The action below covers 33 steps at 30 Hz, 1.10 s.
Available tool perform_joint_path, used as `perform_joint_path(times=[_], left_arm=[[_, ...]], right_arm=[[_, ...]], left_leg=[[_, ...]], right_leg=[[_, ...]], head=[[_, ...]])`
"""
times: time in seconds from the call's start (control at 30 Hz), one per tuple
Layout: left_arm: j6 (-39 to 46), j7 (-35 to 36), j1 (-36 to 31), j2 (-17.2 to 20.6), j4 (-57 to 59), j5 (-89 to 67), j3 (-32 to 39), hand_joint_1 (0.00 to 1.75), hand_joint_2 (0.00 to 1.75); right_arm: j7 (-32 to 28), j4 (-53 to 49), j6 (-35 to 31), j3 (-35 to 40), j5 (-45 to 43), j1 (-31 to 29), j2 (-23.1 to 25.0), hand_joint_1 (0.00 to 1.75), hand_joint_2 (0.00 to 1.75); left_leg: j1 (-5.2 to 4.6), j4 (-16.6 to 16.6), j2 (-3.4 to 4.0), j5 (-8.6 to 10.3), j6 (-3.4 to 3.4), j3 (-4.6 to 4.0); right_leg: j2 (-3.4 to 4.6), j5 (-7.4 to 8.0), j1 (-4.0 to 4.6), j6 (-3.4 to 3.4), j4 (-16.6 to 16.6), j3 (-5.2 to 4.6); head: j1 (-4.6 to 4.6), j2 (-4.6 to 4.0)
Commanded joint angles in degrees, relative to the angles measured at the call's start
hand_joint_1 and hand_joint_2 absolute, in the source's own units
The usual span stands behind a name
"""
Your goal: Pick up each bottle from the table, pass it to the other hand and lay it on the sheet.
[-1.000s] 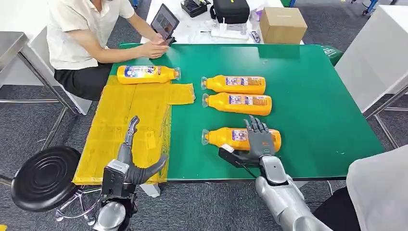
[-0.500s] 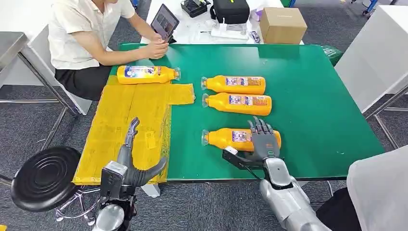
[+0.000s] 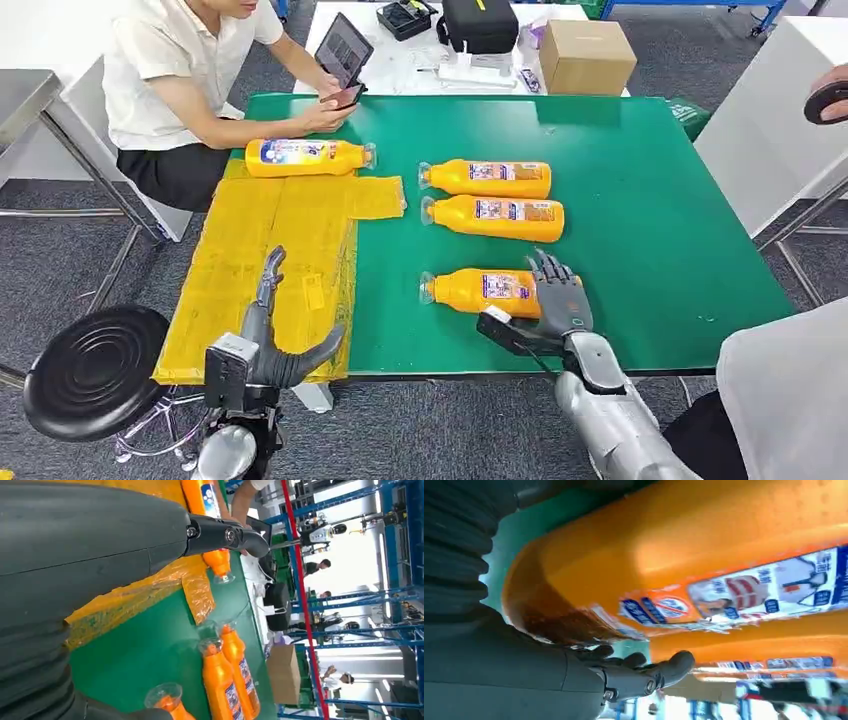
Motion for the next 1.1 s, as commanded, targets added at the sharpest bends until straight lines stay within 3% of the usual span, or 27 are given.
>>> perform_joint_path(times=[0.03, 0.27, 0.4, 0.63, 0.7, 0.83, 0.93, 1.0, 1.1], left_arm=[[-0.37, -0.37, -2.89, 1.83, 4.20, 1.24, -1.07, 0.00, 1.75], [-0.75, -0.40, -4.58, 2.02, 5.74, 2.17, -2.46, 0.00, 1.75], [-0.66, -0.30, -4.41, 2.24, 5.68, 2.49, -2.50, 0.00, 1.75], [-0.76, -0.22, -4.44, 2.17, 5.80, 2.79, -2.67, 0.00, 1.75], [-0.84, -0.15, -4.52, 2.28, 5.98, 3.19, -2.75, 0.00, 1.75], [-1.75, -0.63, -4.29, 1.69, 6.41, 7.59, -1.69, 0.00, 1.75], [-4.49, 2.48, -3.76, 0.99, 7.98, 13.69, -0.40, 0.00, 1.75], [-4.51, 2.28, -3.80, 0.94, 8.90, 13.92, -0.73, 0.00, 1.75], [-10.75, 8.15, -3.02, 0.91, 12.04, 25.82, -1.56, 0.00, 1.75]], right_arm=[[-4.12, 9.31, -1.67, -3.27, -3.86, 0.75, 0.70, 1.71, 1.75], [-0.97, 17.95, -1.17, -4.05, -3.27, -1.78, -0.33, 1.75, 1.75], [-0.55, 19.16, -0.23, -4.78, -3.59, -1.46, -0.92, 1.75, 1.75], [-0.66, 19.50, 0.49, -5.15, -3.91, -1.28, -0.61, 1.71, 1.75], [-2.91, 19.21, 0.87, -6.27, -5.35, -0.85, -0.11, 1.75, 1.75], [-17.89, 15.60, 7.29, -15.15, -20.01, 0.92, 3.63, 1.75, 1.75], [-25.35, 9.11, 10.80, -16.68, -27.57, 2.83, 6.36, 1.75, 1.75], [-24.44, 7.21, 11.34, -15.85, -28.02, 3.35, 6.75, 1.73, 1.75], [-27.46, 0.78, 12.86, -13.29, -32.36, 4.73, 7.34, 1.66, 1.75]], left_leg=[[-0.02, -0.25, -0.07, -0.01, -0.06, 0.29], [-0.03, -0.24, -0.20, 0.06, -0.04, 0.30], [0.00, -0.16, -0.40, 0.02, 0.00, 0.43], [0.01, -0.24, -0.44, -0.13, 0.16, 0.87], [0.03, -0.13, -0.32, -0.23, 0.16, 1.00], [0.03, -0.26, -0.38, -0.20, 0.21, 1.11], [0.03, -0.31, -0.16, -0.27, 0.23, 1.15], [0.08, -0.22, 0.17, -0.45, 0.12, 1.25], [0.02, -0.28, 0.50, -0.57, 0.06, 1.35]], right_leg=[[-0.20, -0.07, 0.00, -0.09, -0.21, 0.31], [-0.36, -0.07, 0.00, -0.06, -0.21, 0.35], [-0.52, -0.22, 0.02, -0.01, -0.17, 0.04], [-0.51, -0.49, 0.03, 0.01, -0.49, 0.53], [-0.35, -0.54, 0.05, 0.01, -0.47, 0.66], [-0.44, -0.50, 0.05, -0.02, -0.69, 0.84], [-0.24, -0.45, 0.05, -0.04, -0.75, 0.86], [0.06, -0.40, 0.11, -0.08, -0.70, 0.89], [0.40, -0.20, 0.07, -0.06, -0.67, 1.39]], head=[[0.02, 0.00], [0.02, 0.00], [0.00, 0.00], [0.02, 0.00], [0.00, 0.00], [0.02, 0.00], [0.04, 0.00], [0.07, 0.00], [0.00, 0.00]])
